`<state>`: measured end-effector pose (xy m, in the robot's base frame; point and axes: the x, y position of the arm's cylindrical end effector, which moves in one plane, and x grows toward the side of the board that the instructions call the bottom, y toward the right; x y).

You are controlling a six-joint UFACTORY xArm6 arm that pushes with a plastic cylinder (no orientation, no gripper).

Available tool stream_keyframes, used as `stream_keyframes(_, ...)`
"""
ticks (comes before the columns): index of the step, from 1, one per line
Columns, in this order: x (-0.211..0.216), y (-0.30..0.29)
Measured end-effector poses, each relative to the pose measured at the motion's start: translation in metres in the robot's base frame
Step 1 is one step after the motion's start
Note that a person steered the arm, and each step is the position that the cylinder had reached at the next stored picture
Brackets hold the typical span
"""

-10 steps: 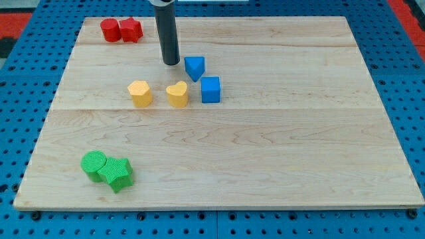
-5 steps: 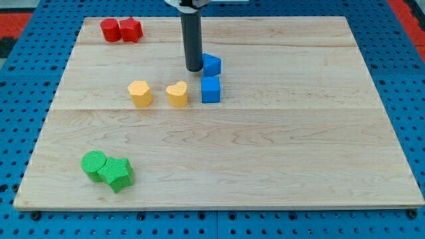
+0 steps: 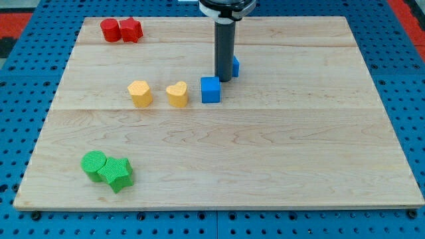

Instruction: Move the blue triangle above the blue cube

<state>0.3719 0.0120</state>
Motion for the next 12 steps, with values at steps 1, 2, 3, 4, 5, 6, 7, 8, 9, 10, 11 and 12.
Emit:
stream_keyframes(1,0.0,-0.001)
stream_keyframes(2,0.007,0.004)
stream_keyframes(3,0.01,0.033)
stream_keyframes(4,-0.008,0.094)
stream_keyframes(5,-0.023,0.087)
stream_keyframes(6,-0.023,0.053)
stream_keyframes(7,-0.029,0.039)
stream_keyframes(8,-0.035,0.02)
stream_keyframes(9,-0.039,0.003)
stream_keyframes(10,-0.115,0.041)
stream_keyframes(11,-0.157,-0.036)
stream_keyframes(12,-0.18,-0.11)
